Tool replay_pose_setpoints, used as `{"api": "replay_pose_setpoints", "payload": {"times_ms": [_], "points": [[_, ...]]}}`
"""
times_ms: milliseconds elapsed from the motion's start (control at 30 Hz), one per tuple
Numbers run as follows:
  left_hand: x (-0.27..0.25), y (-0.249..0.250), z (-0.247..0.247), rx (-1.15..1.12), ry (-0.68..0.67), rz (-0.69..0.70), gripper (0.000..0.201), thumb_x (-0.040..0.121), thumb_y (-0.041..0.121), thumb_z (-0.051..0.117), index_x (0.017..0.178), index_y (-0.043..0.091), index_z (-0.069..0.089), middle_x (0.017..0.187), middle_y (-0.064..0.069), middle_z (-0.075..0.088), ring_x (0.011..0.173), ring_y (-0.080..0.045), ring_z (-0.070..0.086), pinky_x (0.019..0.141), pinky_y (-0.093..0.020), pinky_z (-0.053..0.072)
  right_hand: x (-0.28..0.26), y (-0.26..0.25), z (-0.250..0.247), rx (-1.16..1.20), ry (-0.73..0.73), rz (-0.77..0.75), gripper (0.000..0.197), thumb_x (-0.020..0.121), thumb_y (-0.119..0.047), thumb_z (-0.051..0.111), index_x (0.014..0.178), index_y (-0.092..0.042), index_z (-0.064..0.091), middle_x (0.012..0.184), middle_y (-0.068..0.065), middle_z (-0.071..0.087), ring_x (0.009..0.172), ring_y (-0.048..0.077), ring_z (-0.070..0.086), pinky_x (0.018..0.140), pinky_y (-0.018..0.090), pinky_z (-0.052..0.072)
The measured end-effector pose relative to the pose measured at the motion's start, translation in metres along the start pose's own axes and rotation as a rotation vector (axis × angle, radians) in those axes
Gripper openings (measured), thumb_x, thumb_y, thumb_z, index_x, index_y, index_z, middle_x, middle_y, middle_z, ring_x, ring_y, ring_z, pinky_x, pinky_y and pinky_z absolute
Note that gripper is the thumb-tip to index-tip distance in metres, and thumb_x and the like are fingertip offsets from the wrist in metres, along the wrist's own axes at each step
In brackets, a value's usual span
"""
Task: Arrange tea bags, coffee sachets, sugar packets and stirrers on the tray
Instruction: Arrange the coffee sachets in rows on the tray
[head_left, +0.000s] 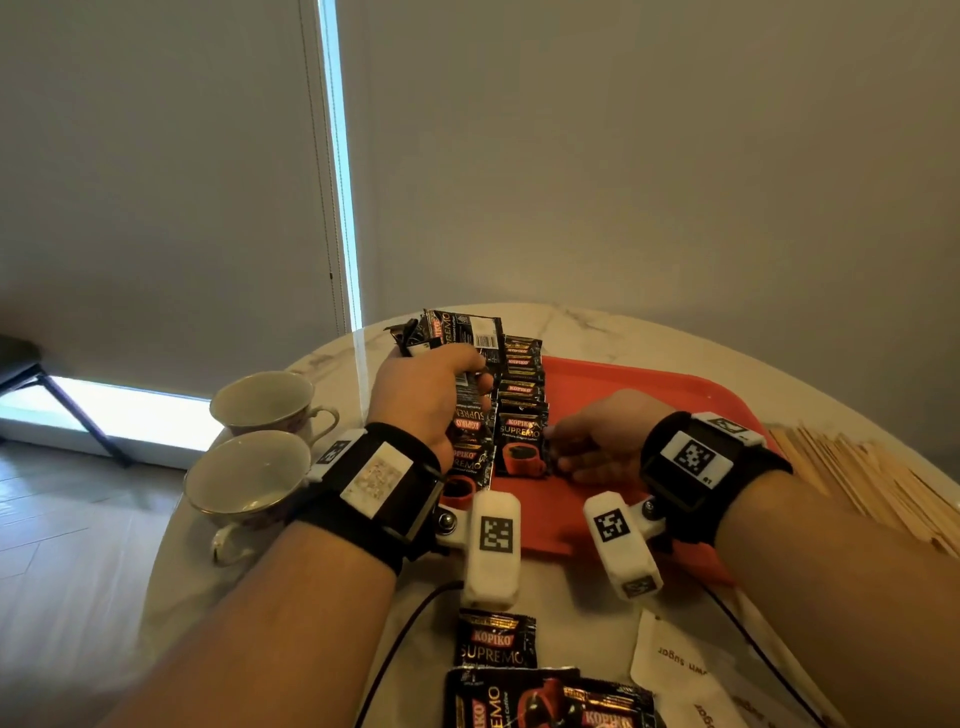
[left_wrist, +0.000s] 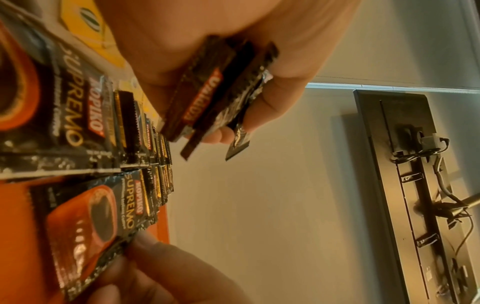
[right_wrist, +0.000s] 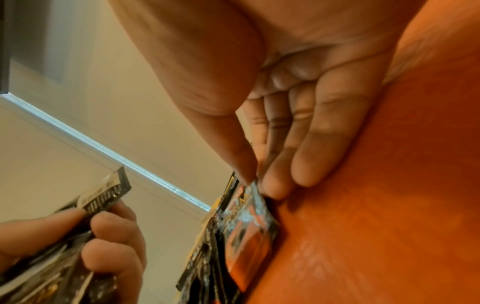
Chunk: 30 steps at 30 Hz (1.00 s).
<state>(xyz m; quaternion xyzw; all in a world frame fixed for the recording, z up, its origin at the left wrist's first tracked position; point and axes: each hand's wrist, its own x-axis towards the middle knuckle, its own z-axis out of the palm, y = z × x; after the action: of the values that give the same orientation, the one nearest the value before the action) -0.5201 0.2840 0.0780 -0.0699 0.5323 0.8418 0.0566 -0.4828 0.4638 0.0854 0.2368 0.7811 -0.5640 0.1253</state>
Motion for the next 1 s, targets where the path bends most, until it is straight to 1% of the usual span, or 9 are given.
{"api": "replay_pose_setpoints", "payload": {"times_ms": [200,300,367,467,600,733,833,933,1000], "points": [[-0.006,-0.002,0.004,0.059,-0.052,-0.006,0.032,0.091,0.004,0.070,0.121,-0.004,0.066,0.078,-0.011,0.072,0.055,-0.017,0.068,0.047,-0.027,0.054,0.003,0.004,-0.007,0.299,-0.031,-0.147,0.014,0.088,-0.019,0.075,0.094,-0.008,0.070,0.071,0.004,0.069,0.067,0.019,0.064,0.071,0.034,0.056],[-0.010,-0.003,0.006,0.101,-0.121,-0.022,0.024,0.091,0.001,0.071,0.114,-0.005,0.068,0.074,-0.011,0.071,0.057,-0.018,0.068,0.050,-0.028,0.056,-0.001,0.000,-0.012,0.505,-0.193,-0.268,0.028,0.084,-0.028,0.075,0.105,-0.010,0.071,0.085,0.004,0.070,0.071,0.016,0.065,0.067,0.030,0.055],[-0.014,-0.003,0.008,0.123,-0.164,-0.036,0.017,0.090,0.002,0.072,0.107,-0.001,0.070,0.075,-0.010,0.073,0.061,-0.018,0.070,0.052,-0.028,0.057,-0.003,-0.001,-0.012,0.515,-0.249,-0.335,0.033,0.079,-0.024,0.077,0.107,-0.009,0.069,0.089,0.006,0.070,0.073,0.016,0.066,0.064,0.028,0.057],[-0.015,-0.005,0.010,0.112,-0.197,-0.071,0.021,0.091,0.009,0.075,0.109,0.000,0.071,0.082,-0.011,0.076,0.063,-0.017,0.070,0.051,-0.028,0.056,-0.005,-0.003,-0.009,0.484,-0.191,-0.401,0.013,0.083,-0.005,0.074,0.088,-0.010,0.064,0.069,0.005,0.067,0.058,0.014,0.063,0.057,0.026,0.056],[-0.009,-0.002,0.008,0.017,-0.124,-0.076,0.025,0.094,0.021,0.074,0.111,0.003,0.071,0.084,-0.009,0.074,0.060,-0.016,0.065,0.049,-0.029,0.054,0.000,-0.012,-0.017,0.561,0.024,-0.550,0.025,0.084,0.006,0.072,0.074,-0.011,0.058,0.060,0.004,0.060,0.049,0.014,0.055,0.049,0.026,0.050],[-0.007,-0.003,0.008,0.011,-0.089,-0.010,0.031,0.092,0.026,0.077,0.111,0.002,0.073,0.086,-0.010,0.075,0.063,-0.017,0.066,0.055,-0.031,0.055,0.002,-0.018,-0.024,0.275,0.267,-0.727,0.021,0.079,0.001,0.078,0.070,-0.012,0.064,0.059,0.003,0.062,0.051,0.014,0.058,0.052,0.029,0.052],[-0.017,-0.002,0.016,0.013,-0.146,0.013,0.032,0.090,0.029,0.079,0.110,0.004,0.075,0.094,-0.015,0.077,0.064,-0.023,0.070,0.057,-0.035,0.059,-0.011,-0.020,-0.015,0.008,0.225,-0.842,0.013,0.076,-0.006,0.083,0.072,-0.011,0.073,0.058,-0.003,0.067,0.054,0.009,0.061,0.055,0.025,0.053],[-0.024,0.000,0.019,-0.004,-0.203,0.030,0.048,0.079,0.029,0.084,0.114,-0.002,0.072,0.105,-0.024,0.076,0.085,-0.040,0.075,0.080,-0.059,0.062,-0.021,-0.021,-0.002,-0.146,0.134,-0.896,0.007,0.076,-0.013,0.085,0.074,-0.016,0.078,0.071,-0.003,0.073,0.066,0.008,0.067,0.063,0.023,0.054],[-0.024,0.000,0.016,0.023,-0.214,0.043,0.049,0.079,0.022,0.083,0.120,-0.002,0.071,0.112,-0.028,0.074,0.095,-0.045,0.073,0.088,-0.066,0.058,-0.021,-0.021,-0.001,-0.184,0.115,-0.923,0.009,0.076,-0.015,0.085,0.074,-0.021,0.079,0.080,-0.006,0.074,0.074,0.005,0.068,0.069,0.021,0.055]]}}
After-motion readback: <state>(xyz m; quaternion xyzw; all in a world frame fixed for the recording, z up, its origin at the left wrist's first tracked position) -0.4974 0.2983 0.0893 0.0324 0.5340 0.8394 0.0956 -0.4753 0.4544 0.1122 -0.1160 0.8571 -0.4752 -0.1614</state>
